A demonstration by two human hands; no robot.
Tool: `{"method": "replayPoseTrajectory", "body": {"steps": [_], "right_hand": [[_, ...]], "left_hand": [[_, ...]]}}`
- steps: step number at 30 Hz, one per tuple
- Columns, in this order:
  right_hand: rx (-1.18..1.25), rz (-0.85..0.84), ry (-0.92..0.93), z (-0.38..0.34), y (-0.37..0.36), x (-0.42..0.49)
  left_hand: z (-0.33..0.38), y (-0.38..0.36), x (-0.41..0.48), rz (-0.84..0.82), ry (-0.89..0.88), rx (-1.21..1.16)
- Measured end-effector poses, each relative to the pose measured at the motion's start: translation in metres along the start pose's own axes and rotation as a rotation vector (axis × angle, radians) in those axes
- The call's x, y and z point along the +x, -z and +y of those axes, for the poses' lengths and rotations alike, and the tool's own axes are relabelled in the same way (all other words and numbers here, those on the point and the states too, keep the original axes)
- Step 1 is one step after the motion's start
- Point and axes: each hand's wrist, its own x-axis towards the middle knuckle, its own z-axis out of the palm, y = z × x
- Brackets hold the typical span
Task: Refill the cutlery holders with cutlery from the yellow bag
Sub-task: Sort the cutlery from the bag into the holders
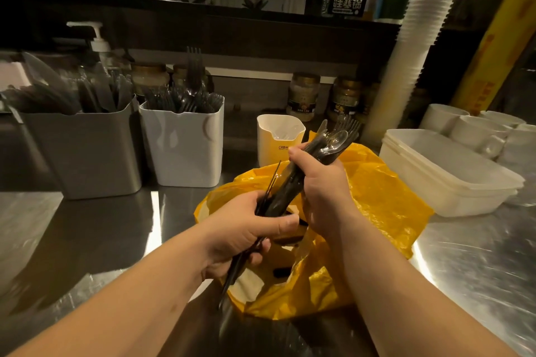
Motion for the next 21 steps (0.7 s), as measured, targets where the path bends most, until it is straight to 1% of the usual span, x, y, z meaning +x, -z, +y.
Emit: {"method": "replayPoseTrajectory", "body": {"steps": [2, 5, 7, 12, 15, 21], "right_hand": [[0.008, 0.007, 0.009, 0.000, 0.000, 0.000], [0.001, 0.028, 0.018, 0.002, -0.003, -0.001], [0.020, 0.032, -0.021, 0.003, -0.004, 0.000], [0.205, -0.040, -0.158, -0.005, 0.007, 0.000], [0.244, -0.083, -0.178, -0.010, 0.014, 0.000], [0.183, 0.016, -0.129, -0.019, 0.019, 0.006]], "left_hand": [[0.002, 0.000, -0.001, 0.008, -0.001, -0.015], [0.000, -0.005, 0.001, 0.132, -0.005, 0.066], [-0.001, -0.008, 0.001, 0.182, -0.006, 0.052], [-0.002, -0.009, 0.002, 0.196, -0.015, 0.057], [-0.004, -0.010, 0.003, 0.202, -0.057, 0.144], [-0.006, -0.007, 0.003, 0.245, -0.101, 0.323]]}}
